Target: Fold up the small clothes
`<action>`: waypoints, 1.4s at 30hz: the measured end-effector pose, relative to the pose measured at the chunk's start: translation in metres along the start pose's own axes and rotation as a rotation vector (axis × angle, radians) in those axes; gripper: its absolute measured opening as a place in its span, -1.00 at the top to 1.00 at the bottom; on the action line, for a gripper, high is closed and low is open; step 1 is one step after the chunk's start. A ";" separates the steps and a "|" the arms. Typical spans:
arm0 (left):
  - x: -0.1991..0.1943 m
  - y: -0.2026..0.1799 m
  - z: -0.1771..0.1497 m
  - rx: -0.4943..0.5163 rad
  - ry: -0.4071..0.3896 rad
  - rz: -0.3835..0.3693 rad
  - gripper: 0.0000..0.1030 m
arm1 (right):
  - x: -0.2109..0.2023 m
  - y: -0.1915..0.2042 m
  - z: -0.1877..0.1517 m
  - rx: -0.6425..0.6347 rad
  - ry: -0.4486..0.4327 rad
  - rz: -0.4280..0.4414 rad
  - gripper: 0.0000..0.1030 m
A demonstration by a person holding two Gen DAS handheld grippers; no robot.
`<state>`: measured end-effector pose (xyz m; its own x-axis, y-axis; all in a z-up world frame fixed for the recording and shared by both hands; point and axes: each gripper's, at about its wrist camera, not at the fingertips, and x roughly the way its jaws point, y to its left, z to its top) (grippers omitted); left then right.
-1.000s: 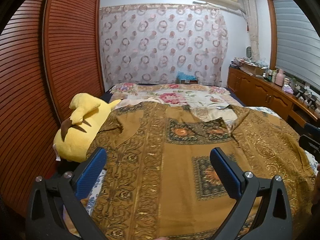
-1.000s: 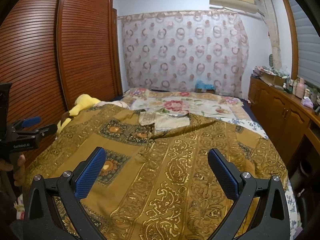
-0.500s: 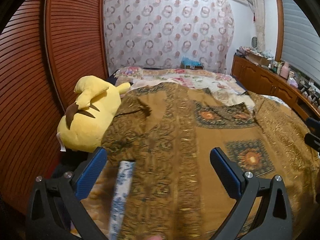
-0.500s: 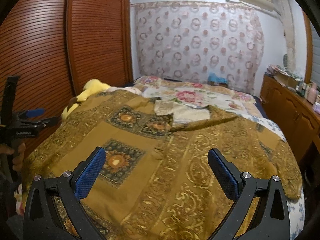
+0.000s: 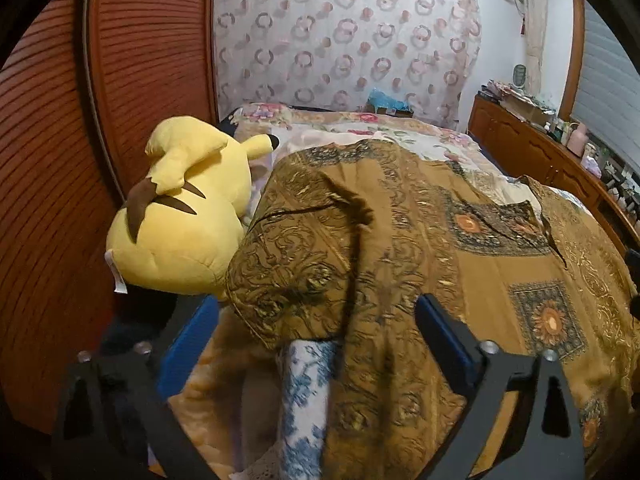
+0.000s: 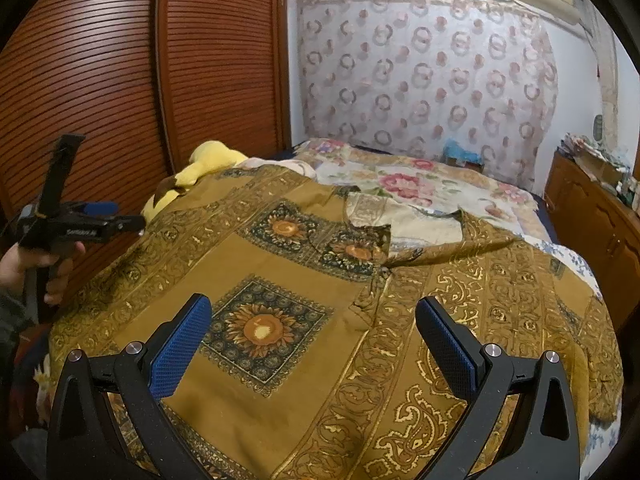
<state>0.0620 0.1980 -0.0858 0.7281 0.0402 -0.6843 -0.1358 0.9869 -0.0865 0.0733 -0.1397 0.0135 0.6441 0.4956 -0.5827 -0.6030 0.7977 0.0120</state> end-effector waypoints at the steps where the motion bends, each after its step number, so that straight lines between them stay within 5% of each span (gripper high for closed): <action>1: 0.005 0.004 0.001 -0.002 0.015 -0.005 -0.75 | 0.001 0.000 -0.001 0.003 0.002 0.004 -1.00; 8: 0.024 0.026 0.008 -0.031 0.067 -0.022 -0.14 | 0.002 -0.001 -0.006 0.017 0.023 0.025 -1.00; 16: 0.039 0.024 0.002 -0.010 0.138 -0.067 -0.08 | -0.002 0.001 -0.008 0.015 0.023 0.033 -1.00; 26: 0.043 0.024 0.008 -0.017 0.136 -0.099 0.59 | 0.001 0.002 -0.010 0.017 0.040 0.044 -1.00; 32: 0.036 0.012 0.014 0.050 0.094 -0.046 0.99 | 0.003 0.003 -0.014 0.012 0.045 0.048 -1.00; 42: -0.020 -0.024 0.052 0.114 -0.079 -0.097 1.00 | 0.006 0.001 -0.019 0.020 0.057 0.053 -1.00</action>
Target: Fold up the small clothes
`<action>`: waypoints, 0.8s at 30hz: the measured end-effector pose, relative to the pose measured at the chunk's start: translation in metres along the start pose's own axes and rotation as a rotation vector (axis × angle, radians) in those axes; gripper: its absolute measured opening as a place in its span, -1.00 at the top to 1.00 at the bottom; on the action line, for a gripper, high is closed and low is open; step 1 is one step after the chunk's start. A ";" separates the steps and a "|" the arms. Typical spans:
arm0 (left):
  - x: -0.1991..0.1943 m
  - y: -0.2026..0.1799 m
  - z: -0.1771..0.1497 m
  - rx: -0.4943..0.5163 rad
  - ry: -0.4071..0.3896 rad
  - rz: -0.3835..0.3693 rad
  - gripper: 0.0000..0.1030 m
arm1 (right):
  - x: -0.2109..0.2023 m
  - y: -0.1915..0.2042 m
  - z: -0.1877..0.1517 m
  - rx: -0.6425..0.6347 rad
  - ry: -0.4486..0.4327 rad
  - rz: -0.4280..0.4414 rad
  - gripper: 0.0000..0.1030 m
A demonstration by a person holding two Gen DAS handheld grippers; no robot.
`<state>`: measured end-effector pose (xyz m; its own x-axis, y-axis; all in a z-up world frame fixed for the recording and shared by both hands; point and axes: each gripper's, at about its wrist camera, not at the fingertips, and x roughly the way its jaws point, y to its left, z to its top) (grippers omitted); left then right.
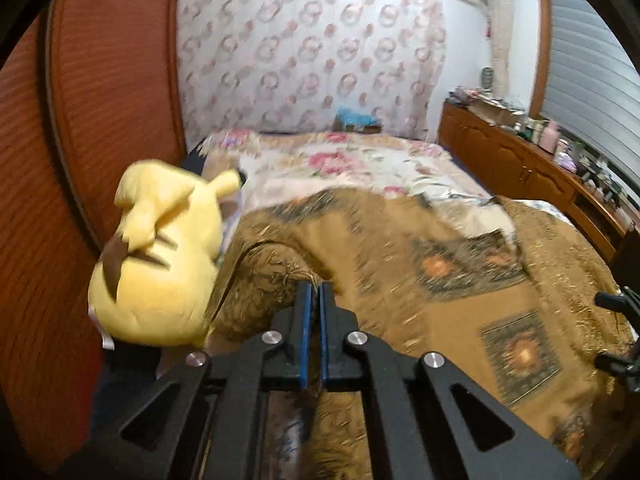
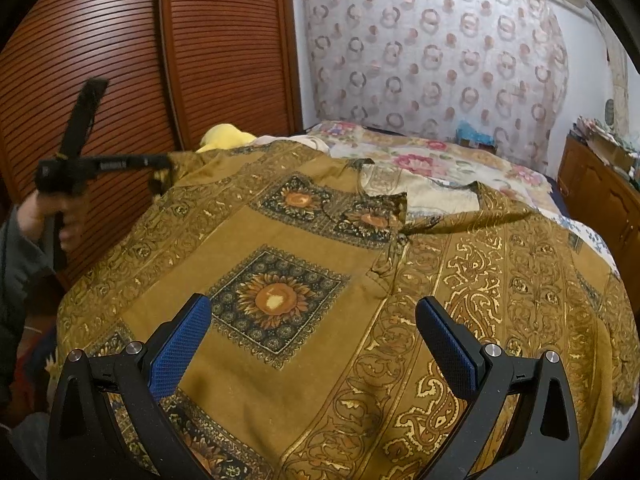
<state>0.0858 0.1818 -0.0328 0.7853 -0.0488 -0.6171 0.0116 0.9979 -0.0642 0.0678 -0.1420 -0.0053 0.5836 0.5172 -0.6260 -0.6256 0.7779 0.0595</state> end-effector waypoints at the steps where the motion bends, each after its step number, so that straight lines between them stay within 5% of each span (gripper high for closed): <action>1: -0.001 -0.005 0.003 0.009 -0.004 -0.007 1.00 | 0.000 -0.001 0.000 0.001 -0.001 -0.001 -1.00; 14: 0.009 -0.085 -0.002 0.122 0.057 -0.144 0.93 | -0.009 -0.021 -0.004 0.044 -0.007 -0.017 -1.00; 24: -0.017 -0.056 -0.003 0.061 -0.007 -0.092 0.03 | -0.005 -0.021 0.001 0.017 0.004 -0.015 -1.00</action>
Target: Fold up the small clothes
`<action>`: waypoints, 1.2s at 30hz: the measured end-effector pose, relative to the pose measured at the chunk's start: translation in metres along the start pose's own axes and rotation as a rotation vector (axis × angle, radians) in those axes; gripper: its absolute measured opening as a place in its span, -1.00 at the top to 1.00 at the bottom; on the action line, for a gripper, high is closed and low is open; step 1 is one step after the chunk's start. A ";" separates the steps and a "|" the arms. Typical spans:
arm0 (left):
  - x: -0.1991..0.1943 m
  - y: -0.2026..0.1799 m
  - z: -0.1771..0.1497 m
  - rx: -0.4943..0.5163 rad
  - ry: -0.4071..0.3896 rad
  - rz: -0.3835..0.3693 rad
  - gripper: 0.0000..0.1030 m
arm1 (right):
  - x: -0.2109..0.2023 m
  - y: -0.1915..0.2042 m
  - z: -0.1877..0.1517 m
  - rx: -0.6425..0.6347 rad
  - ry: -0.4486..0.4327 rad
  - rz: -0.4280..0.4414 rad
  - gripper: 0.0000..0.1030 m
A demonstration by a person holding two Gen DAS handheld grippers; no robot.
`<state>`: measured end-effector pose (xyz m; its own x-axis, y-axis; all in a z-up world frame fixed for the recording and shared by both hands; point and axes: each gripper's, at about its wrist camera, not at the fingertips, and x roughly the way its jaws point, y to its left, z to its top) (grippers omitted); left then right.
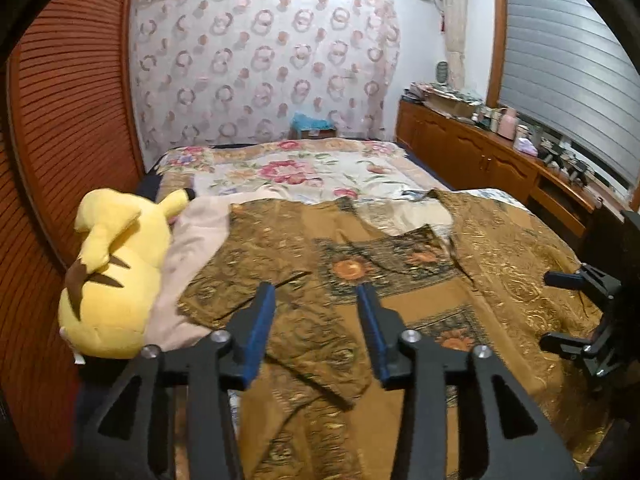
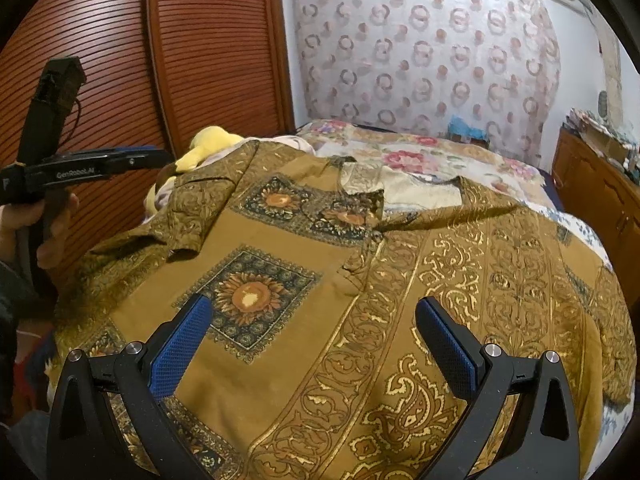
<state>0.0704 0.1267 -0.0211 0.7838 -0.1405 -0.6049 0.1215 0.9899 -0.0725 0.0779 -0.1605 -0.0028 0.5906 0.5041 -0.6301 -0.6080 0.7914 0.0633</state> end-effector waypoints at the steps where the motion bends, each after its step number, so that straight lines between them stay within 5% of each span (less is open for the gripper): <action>1: 0.002 0.004 -0.002 -0.012 0.006 0.002 -0.07 | 0.000 0.001 0.001 -0.003 -0.002 -0.001 -1.00; 12: 0.064 0.049 -0.018 -0.106 0.152 0.112 -0.13 | 0.019 0.012 0.018 -0.075 0.013 0.021 -1.00; 21: 0.082 0.056 -0.019 -0.124 0.198 0.099 -0.12 | 0.031 0.020 0.029 -0.085 0.011 0.068 -1.00; 30: 0.083 0.040 -0.014 -0.045 0.207 0.078 0.78 | 0.035 0.021 0.023 -0.076 0.028 0.084 -1.00; 36: 0.065 0.017 0.011 0.001 0.124 0.080 0.87 | 0.031 0.012 0.022 -0.056 0.021 0.074 -1.00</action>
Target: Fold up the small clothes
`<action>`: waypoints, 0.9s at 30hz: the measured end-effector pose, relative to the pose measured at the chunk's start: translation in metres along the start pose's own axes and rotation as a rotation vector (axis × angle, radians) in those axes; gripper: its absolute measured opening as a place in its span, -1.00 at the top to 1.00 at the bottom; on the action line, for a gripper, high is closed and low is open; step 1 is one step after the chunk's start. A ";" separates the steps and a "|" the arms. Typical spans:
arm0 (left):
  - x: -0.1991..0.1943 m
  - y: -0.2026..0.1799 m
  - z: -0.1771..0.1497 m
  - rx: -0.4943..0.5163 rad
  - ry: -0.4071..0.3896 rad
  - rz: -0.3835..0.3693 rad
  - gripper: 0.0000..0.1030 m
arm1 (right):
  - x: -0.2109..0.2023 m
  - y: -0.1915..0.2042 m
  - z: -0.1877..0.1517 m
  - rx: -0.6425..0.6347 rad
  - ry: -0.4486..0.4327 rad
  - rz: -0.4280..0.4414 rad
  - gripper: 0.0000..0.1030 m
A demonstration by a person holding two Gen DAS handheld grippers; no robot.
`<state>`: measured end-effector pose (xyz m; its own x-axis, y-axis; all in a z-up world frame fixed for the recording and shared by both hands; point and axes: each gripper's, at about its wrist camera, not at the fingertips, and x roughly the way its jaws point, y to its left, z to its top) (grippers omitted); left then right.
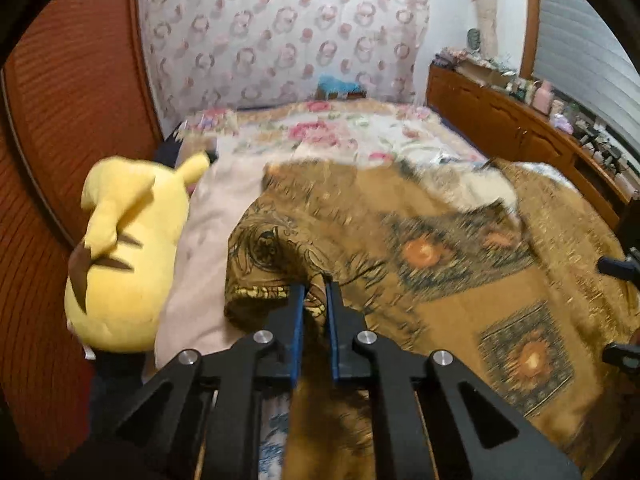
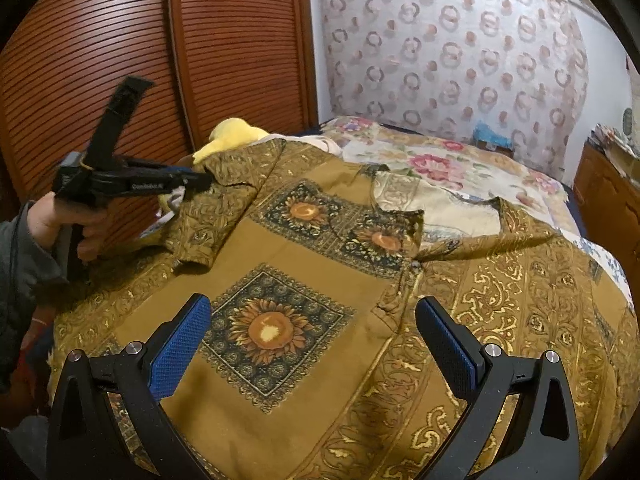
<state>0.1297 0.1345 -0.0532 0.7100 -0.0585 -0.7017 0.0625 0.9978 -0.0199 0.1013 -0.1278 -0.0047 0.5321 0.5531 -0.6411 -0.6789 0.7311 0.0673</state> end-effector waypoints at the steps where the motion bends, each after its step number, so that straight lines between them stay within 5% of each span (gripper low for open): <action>1: -0.002 -0.005 0.005 0.010 -0.008 -0.006 0.87 | -0.001 -0.002 0.000 0.004 -0.002 -0.002 -1.00; 19: 0.005 -0.093 0.049 0.130 -0.004 -0.125 0.82 | -0.026 -0.048 -0.013 0.094 -0.023 -0.063 -1.00; 27: -0.017 -0.105 0.038 0.162 -0.006 -0.185 0.14 | -0.028 -0.055 -0.013 0.109 -0.025 -0.068 -1.00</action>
<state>0.1375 0.0299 -0.0121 0.6800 -0.2407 -0.6926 0.3033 0.9523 -0.0331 0.1174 -0.1890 -0.0004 0.5881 0.5099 -0.6278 -0.5830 0.8053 0.1079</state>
